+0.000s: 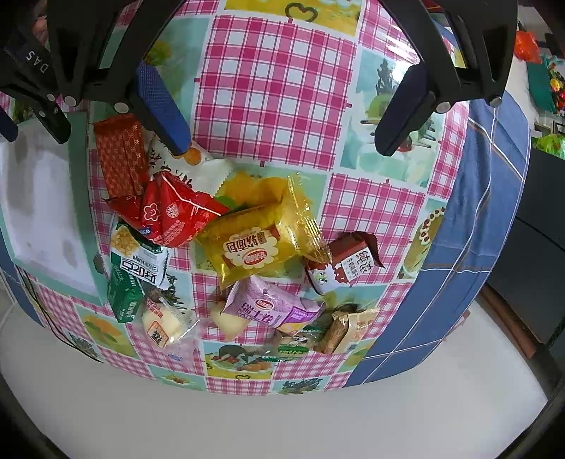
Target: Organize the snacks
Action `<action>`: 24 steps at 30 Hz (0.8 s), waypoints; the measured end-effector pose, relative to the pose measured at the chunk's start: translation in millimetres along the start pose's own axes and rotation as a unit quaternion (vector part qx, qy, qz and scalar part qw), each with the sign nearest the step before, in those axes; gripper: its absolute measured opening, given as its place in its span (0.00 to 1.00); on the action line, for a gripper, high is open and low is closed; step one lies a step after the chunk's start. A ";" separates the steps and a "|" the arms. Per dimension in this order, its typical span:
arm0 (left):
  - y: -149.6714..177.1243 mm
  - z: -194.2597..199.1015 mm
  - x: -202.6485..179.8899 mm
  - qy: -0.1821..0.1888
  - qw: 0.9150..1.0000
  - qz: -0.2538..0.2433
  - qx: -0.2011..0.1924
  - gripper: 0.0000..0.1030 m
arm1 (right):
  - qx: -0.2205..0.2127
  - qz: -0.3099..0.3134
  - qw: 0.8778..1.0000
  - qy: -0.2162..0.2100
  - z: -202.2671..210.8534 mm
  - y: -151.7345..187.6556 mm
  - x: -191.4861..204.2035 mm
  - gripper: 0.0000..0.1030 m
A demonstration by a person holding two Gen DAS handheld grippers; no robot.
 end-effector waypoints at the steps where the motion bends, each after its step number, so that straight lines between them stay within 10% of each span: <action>1: 0.1 -0.3 -0.3 0.000 1.000 0.000 0.001 1.00 | 0.000 0.000 1.000 0.000 0.4 0.1 0.1 1.00; 24: 1.7 -6.3 2.8 -0.006 1.000 0.005 0.019 1.00 | 0.000 -0.001 1.000 -0.012 2.9 0.7 -2.1 1.00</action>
Point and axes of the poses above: each gripper's, at about its wrist camera, not at the fingertips, and z roughly against the way its jaws point, x to its left, y to its underside, the point moved 1 cm from there along -z, roughly the way its jaws point, and after that the axes turned 6 degrees about -x, right-handed, at the moved point
